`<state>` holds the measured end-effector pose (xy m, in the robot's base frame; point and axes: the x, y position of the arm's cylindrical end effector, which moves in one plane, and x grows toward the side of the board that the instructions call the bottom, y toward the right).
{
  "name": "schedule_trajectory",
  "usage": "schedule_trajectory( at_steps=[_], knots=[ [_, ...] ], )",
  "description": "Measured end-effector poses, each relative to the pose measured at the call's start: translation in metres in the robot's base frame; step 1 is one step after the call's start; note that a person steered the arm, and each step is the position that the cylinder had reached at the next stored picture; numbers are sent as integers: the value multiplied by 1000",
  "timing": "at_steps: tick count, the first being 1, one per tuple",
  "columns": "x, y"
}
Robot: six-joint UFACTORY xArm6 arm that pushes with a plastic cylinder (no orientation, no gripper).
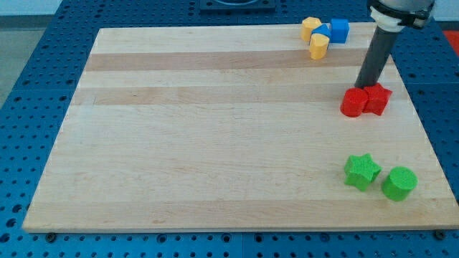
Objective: Drag the red star into the green star
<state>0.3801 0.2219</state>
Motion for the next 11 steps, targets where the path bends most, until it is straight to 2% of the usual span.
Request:
schedule_trajectory(
  at_steps=[2, 3, 6, 7, 9, 11],
  knots=[
    [-22, 33],
    [6, 38],
    [11, -15],
    [29, -30],
    [98, -40],
    [111, -41]
  ],
)
